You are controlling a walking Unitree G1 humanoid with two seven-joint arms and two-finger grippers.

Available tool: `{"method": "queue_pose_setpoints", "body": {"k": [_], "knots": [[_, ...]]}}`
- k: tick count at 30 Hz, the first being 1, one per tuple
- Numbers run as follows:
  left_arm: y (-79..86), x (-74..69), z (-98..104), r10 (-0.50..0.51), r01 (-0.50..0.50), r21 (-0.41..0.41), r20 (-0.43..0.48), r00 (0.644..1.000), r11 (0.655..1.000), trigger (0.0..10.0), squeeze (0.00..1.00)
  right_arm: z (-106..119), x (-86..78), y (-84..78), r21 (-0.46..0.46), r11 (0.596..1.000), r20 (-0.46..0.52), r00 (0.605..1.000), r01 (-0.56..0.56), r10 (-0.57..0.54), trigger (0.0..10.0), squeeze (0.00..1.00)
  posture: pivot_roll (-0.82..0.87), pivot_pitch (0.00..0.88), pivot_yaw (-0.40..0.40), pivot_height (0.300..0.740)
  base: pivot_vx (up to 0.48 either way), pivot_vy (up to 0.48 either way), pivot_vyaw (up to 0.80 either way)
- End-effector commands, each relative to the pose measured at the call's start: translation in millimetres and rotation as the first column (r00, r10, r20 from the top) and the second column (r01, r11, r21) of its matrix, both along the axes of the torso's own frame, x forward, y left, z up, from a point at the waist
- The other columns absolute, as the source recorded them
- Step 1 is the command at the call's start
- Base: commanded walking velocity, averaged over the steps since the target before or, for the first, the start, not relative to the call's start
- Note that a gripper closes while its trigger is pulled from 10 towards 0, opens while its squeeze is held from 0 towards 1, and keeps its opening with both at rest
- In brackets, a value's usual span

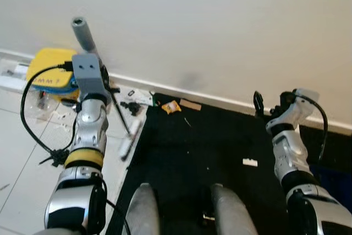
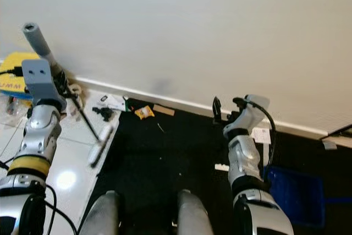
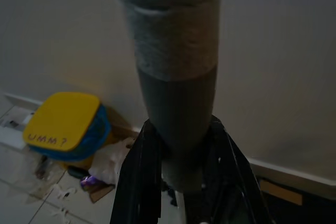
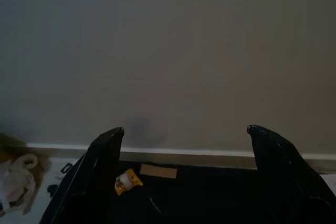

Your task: Sweep floor

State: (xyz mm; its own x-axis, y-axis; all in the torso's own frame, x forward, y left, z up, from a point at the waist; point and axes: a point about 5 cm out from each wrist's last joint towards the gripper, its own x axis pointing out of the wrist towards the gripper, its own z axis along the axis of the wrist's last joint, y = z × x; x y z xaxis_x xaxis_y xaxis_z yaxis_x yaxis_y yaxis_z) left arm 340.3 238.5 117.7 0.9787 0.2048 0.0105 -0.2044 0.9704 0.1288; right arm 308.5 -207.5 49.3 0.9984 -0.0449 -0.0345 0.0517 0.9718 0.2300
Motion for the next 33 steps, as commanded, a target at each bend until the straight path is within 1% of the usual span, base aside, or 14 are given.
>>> {"method": "queue_pose_setpoints", "body": {"k": [1,6,8,10,11,12,13,14,17,20,26,28,33], "knots": [[5.8,-1.6,1.3,0.022,-0.023,0.019,0.011,1.0,1.0,10.0,0.0,-5.2,-3.7,-0.2,0.005,1.0,-0.019,1.0,0.001,-0.001,10.0,0.0,0.06,0.139,-0.051,0.731,0.0,0.0,0.0],[7.0,-3.3,-1.3,-0.003,0.003,0.019,-0.005,1.0,1.0,10.0,0.0,-6.2,-3.1,1.1,0.007,1.0,-0.03,1.0,-0.008,0.008,10.0,0.0,0.06,0.139,-0.055,0.731,0.0,0.0,0.0],[6.7,-4.4,-0.8,-0.008,0.008,0.014,0.011,1.0,1.0,10.0,0.0,-6.5,-3.2,1.4,0.006,1.0,-0.032,0.999,-0.009,0.009,10.0,0.0,0.06,0.138,-0.054,0.731,0.0,0.0,0.0],[6.4,-5.5,-1.2,0.005,-0.004,-0.015,0.02,1.0,1.0,10.0,0.0,-7.0,-3.6,1.5,0.006,1.0,-0.034,0.999,-0.009,0.009,10.0,0.0,0.06,0.139,-0.055,0.731,0.0,0.0,0.0],[6.4,-5.5,-1.2,0.005,-0.004,-0.015,0.02,1.0,1.0,10.0,0.0,-7.0,-3.6,1.5,0.006,1.0,-0.034,0.999,-0.009,0.009,10.0,0.0,0.06,0.139,-0.055,0.731,0.0,0.0,0.0],[6.4,-5.6,-1.8,0.013,-0.012,-0.026,0.017,1.0,1.0,10.0,0.0,-7.0,-3.6,1.4,0.006,1.0,-0.034,0.999,-0.008,0.008,10.0,0.0,0.06,0.139,-0.055,0.731,0.0,0.0,0.0],[5.6,-5.3,-5.0,0.006,-0.006,-0.015,-0.018,1.0,1.0,10.0,0.0,-7.3,-3.8,1.3,0.005,1.0,-0.036,0.999,-0.008,0.008,10.0,0.0,0.06,0.139,-0.054,0.731,0.0,0.0,0.0],[5.6,-5.3,-5.0,0.006,-0.006,-0.015,-0.018,1.0,1.0,10.0,0.0,-7.3,-3.8,1.3,0.005,1.0,-0.036,0.999,-0.008,0.008,10.0,0.0,0.06,0.139,-0.054,0.731,0.0,0.0,0.0],[4.4,-7.2,-8.9,-0.015,0.014,-0.023,-0.031,0.999,1.0,10.0,0.0,-12.4,-5.8,0.1,0.003,1.0,-0.073,0.997,0.003,-0.003,10.0,0.0,0.06,0.137,-0.052,0.731,0.417,0.0,0.0],[8.9,-10.3,-9.5,0.029,-0.029,-0.007,-0.012,0.999,1.0,10.0,0.0,-22.5,-11.8,-3.9,-0.001,1.0,-0.141,0.99,0.032,-0.031,10.0,0.0,0.06,0.138,-0.052,0.731,0.48,0.0,0.0],[12.9,-12.7,-9.7,0.056,-0.056,0.002,0.0,0.998,0.998,10.0,0.0,-28.9,-16.9,-6.5,0.005,0.999,-0.174,0.984,0.049,-0.047,10.0,0.0,0.06,0.139,-0.054,0.731,0.48,0.0,0.0],[14.6,-13.5,-9.4,0.066,-0.066,0.005,0.004,0.998,0.998,10.0,0.0,-32.7,-20.0,-9.1,0.007,0.997,-0.198,0.978,0.071,-0.068,10.0,0.0,0.06,0.141,-0.055,0.731,0.48,0.0,0.0],[15.6,-13.3,-6.6,0.068,-0.068,0.007,0.015,0.998,0.998,10.0,0.0,-35.7,-22.4,-11.3,0.002,0.995,-0.219,0.971,0.095,-0.092,10.0,0.0,0.06,0.147,-0.057,0.731,0.48,0.0,0.0]]}}
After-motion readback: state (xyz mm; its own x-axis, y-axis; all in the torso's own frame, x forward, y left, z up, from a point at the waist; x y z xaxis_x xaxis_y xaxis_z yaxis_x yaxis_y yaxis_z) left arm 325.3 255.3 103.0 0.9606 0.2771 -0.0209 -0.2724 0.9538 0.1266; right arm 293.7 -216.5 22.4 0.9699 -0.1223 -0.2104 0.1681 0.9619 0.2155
